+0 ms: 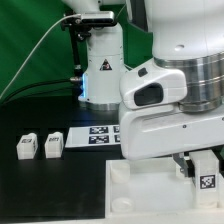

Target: Assemble one leg

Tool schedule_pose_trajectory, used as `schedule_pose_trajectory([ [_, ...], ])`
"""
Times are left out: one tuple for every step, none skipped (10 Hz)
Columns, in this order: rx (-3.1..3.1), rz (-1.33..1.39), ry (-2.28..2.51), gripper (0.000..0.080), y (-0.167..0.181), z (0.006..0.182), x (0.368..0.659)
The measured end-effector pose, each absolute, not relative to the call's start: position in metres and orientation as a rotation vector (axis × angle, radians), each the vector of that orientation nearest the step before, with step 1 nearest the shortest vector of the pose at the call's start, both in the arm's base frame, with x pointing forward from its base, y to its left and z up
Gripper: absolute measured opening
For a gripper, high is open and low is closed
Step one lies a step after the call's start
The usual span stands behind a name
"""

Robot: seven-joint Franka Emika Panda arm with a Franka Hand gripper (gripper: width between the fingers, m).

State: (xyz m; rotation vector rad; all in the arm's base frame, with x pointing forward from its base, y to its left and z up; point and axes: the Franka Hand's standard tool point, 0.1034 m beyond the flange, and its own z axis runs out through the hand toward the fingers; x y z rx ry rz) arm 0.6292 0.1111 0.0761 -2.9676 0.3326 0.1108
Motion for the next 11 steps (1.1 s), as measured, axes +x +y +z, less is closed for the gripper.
schedule_pose_trajectory([
  [-2.935,0.108,0.607,0.03,0.1116,0.076,0.6282],
  [-2.871,0.118,0.861,0.03,0.1116,0.0761,0.6293],
  [-2.776,0.145,1.092,0.03,0.1108,0.076,0.6296],
  [-2.664,0.176,1.312,0.03,0.11,0.0758,0.6297],
  [-2.56,0.205,1.48,0.03,0.1097,0.0755,0.6296],
  [-2.395,0.24,1.705,0.03,0.1113,0.0746,0.6286],
  [-2.329,0.256,1.795,0.03,0.1128,0.0747,0.6282],
  [-2.334,0.256,1.789,0.0327,0.113,0.0746,0.6281],
  [-2.36,0.252,1.751,0.0327,0.1131,0.0742,0.6279],
  [-2.408,0.244,1.68,0.0503,0.1141,0.0742,0.6277],
  [-2.526,0.218,1.521,0.0503,0.1191,0.074,0.6259],
])
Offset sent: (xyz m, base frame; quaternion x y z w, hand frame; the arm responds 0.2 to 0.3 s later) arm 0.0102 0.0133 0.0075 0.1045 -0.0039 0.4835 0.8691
